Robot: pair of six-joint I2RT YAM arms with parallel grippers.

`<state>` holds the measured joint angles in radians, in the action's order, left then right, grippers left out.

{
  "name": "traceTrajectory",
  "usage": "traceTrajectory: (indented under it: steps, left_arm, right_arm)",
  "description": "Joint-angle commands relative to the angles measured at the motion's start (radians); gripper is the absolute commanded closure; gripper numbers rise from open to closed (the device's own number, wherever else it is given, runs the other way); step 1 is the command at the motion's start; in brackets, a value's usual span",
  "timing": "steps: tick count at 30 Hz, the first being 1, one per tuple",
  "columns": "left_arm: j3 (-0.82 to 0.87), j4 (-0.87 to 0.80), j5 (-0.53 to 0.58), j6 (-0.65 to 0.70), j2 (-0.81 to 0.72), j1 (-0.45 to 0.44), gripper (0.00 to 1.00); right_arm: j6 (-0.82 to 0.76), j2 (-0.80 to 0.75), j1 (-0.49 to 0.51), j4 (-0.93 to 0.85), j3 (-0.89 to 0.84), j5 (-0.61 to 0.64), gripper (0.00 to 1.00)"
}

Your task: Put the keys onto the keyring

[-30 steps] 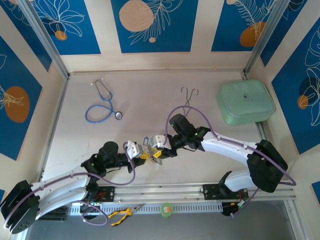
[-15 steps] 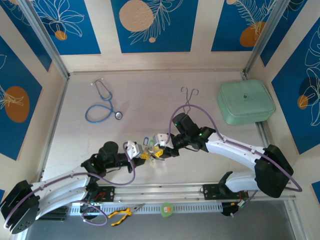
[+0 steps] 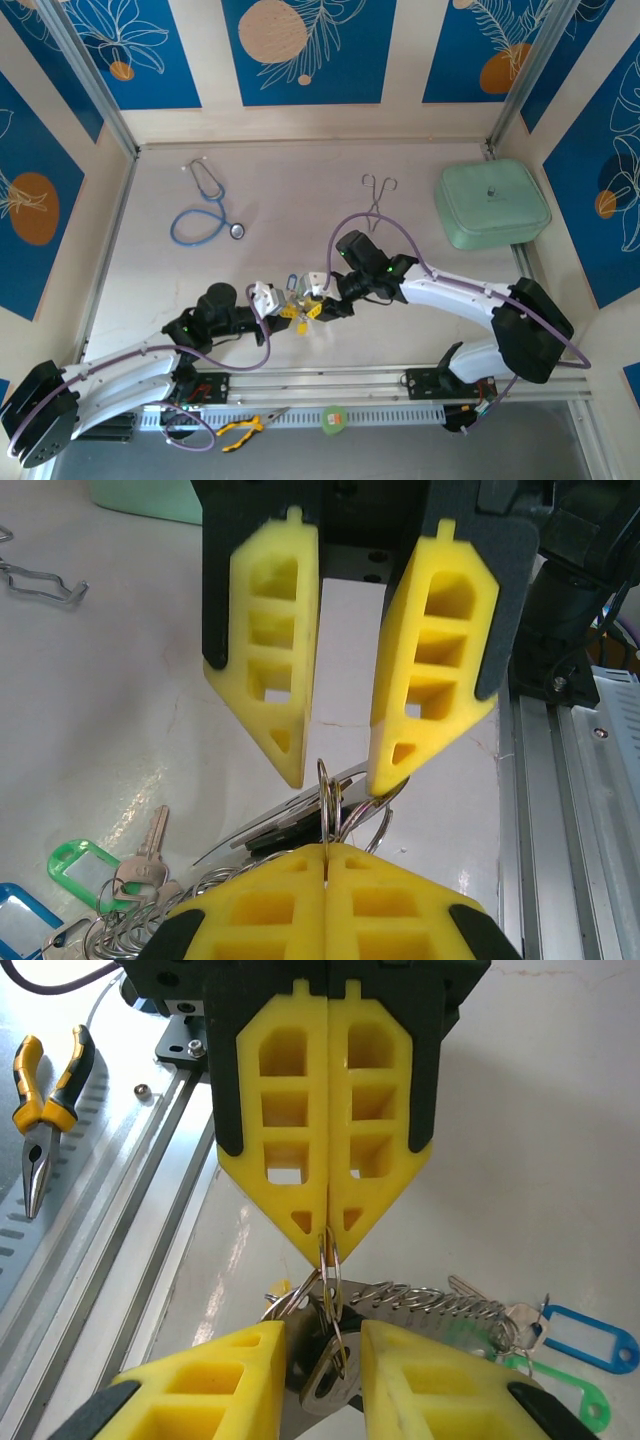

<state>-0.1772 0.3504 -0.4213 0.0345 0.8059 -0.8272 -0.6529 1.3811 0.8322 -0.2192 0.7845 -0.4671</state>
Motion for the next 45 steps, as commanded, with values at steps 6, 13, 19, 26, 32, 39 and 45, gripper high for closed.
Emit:
traceTrajectory:
  steps: [6, 13, 19, 26, 32, 39, 45]
  left_arm:
    - [-0.01, 0.016, -0.021, 0.008, -0.011, -0.006, 1.0]
    - [-0.008, 0.013, -0.019, 0.008, -0.011, -0.006, 1.0]
    - [-0.021, -0.034, 0.031, 0.001, -0.018, -0.006, 0.85]
    - [-0.121, -0.249, 0.084, 0.047, -0.07, -0.007, 0.65]
    - [-0.159, -0.302, 0.089, 0.096, -0.043, -0.007, 0.71]
    - [-0.185, -0.313, 0.053, 0.131, 0.008, -0.006, 0.78]
    - [-0.193, -0.313, 0.037, 0.143, 0.028, -0.006, 0.89]
  right_arm:
    - [0.012, 0.037, 0.013, 0.032, 0.033, -0.046, 0.77]
    - [0.027, 0.048, 0.012, 0.061, 0.029, -0.07, 0.84]
    - [0.04, 0.066, 0.013, 0.076, 0.029, -0.087, 1.0]
    - [0.003, 0.098, 0.022, -0.02, 0.08, -0.015, 1.0]
    - [-0.003, 0.109, 0.032, -0.033, 0.1, -0.016, 1.0]
    - [0.004, 0.118, 0.043, -0.034, 0.115, -0.02, 1.0]
    - [0.013, 0.121, 0.054, -0.033, 0.127, -0.027, 1.0]
